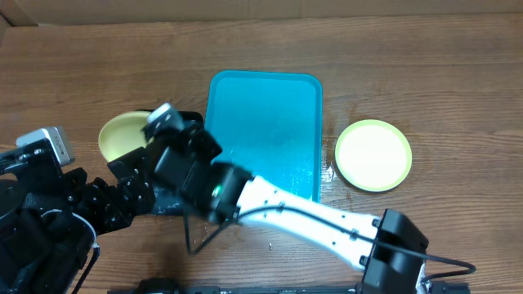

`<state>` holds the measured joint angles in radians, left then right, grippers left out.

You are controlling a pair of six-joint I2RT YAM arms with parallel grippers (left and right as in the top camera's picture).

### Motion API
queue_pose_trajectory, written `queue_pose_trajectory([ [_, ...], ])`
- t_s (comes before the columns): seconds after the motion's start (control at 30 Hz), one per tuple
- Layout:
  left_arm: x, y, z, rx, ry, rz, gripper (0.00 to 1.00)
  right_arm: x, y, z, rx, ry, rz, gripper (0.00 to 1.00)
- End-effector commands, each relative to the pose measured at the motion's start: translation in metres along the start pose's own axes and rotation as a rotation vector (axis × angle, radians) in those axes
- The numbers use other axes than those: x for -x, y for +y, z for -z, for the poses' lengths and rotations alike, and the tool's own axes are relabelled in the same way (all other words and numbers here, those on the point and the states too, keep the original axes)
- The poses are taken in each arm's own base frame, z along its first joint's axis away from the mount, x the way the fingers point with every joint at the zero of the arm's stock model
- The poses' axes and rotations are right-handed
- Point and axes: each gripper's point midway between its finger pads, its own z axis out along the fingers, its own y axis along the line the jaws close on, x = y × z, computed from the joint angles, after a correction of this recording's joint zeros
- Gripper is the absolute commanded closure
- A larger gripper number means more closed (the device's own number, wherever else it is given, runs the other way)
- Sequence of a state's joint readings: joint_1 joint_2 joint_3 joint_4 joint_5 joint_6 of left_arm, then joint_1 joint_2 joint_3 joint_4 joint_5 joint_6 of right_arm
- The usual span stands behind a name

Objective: Clean dirty plates on tray and stack at the side
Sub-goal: 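Lift the yellow plate with the right gripper and tilt it over the black tray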

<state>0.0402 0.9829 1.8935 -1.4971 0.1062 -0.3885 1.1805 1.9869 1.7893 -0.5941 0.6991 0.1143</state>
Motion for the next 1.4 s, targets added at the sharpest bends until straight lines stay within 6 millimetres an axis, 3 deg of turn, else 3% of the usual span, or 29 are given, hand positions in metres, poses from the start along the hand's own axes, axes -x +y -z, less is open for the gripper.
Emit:
queue_pose_trajectory([
  [0.0,-0.001,-0.003,-0.001,-0.015,0.008,-0.015,0.00,0.014,-0.017,0.020,-0.167,-0.068,0.047,0.96],
  [0.77,-0.001,-0.003,-0.001,-0.015,0.008,-0.015,0.00,0.021,-0.009,0.051,-0.289,-0.130,0.144,0.96],
  [1.37,-0.001,-0.003,-0.001,-0.015,0.008,-0.015,0.00,0.024,-0.006,0.052,-0.281,-0.145,0.126,0.96],
])
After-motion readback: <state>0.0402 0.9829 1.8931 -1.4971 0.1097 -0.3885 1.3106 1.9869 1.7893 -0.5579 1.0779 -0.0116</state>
